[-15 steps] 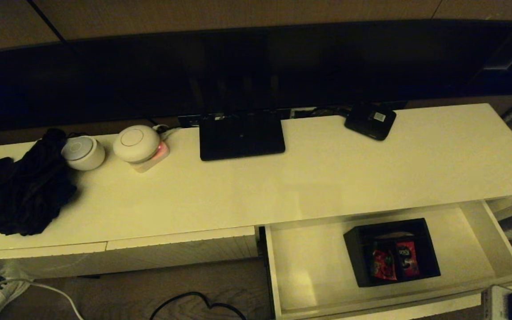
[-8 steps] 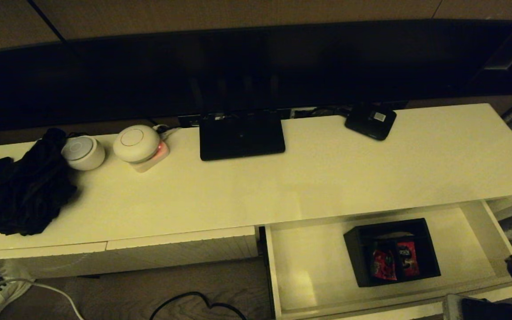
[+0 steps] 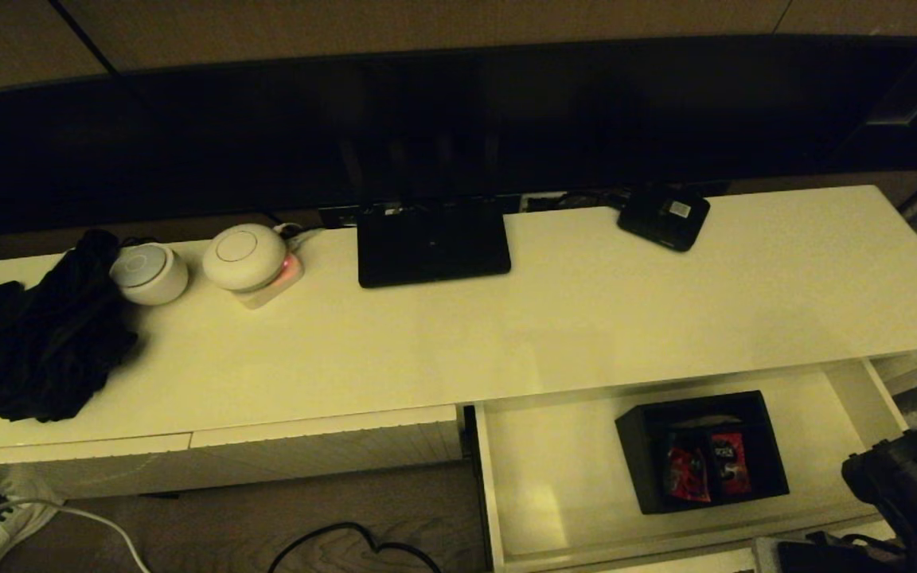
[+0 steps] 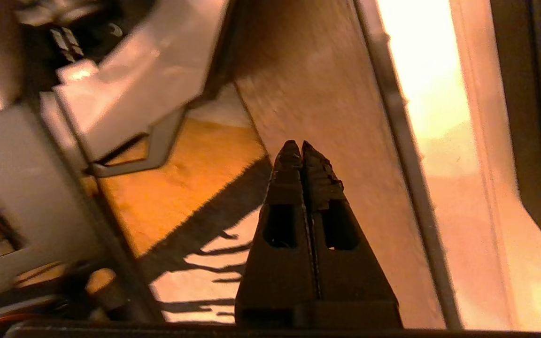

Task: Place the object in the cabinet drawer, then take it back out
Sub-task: Close the drawer

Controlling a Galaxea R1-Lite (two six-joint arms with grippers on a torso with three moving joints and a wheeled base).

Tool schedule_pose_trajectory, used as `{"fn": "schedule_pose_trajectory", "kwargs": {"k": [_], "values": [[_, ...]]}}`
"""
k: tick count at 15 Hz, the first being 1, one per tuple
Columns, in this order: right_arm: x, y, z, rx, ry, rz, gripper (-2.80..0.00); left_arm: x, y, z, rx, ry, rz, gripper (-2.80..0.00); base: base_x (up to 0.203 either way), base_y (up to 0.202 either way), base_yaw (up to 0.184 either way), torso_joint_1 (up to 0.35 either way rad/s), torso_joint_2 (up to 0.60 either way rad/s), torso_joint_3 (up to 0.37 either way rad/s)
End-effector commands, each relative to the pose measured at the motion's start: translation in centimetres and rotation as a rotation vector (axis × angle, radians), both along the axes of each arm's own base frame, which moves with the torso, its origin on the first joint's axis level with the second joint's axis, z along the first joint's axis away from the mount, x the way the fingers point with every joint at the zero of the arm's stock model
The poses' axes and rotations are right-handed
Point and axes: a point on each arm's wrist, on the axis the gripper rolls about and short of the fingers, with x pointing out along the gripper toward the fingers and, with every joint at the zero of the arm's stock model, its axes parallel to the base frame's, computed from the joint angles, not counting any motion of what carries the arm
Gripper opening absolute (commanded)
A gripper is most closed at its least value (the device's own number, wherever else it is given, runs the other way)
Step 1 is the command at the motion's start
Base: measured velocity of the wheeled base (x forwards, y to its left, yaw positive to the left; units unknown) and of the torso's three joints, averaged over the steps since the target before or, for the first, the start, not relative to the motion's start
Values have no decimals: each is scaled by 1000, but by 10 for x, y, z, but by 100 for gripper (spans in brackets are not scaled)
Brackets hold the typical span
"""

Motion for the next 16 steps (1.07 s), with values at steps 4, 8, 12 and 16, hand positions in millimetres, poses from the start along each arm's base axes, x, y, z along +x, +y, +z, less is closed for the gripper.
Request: {"fn": "schedule_pose_trajectory", "kwargs": {"k": [4,8,12,16], "values": [[25,5,-24,-62,-48,-28,-280,0,0,-1,0,3,1,-280,0,0,0,0,0,0],[42,8,-24,-65,-161,-50,-280,0,0,-1,0,3,1,-280,0,0,0,0,0,0],[53,11,-19,-46,-233,-56,-280,0,0,-1,0,3,0,-280,0,0,0,0,0,0],[66,14,-11,-58,-308,-79,-280,0,0,-1,0,3,1,-280,0,0,0,0,0,0]]}}
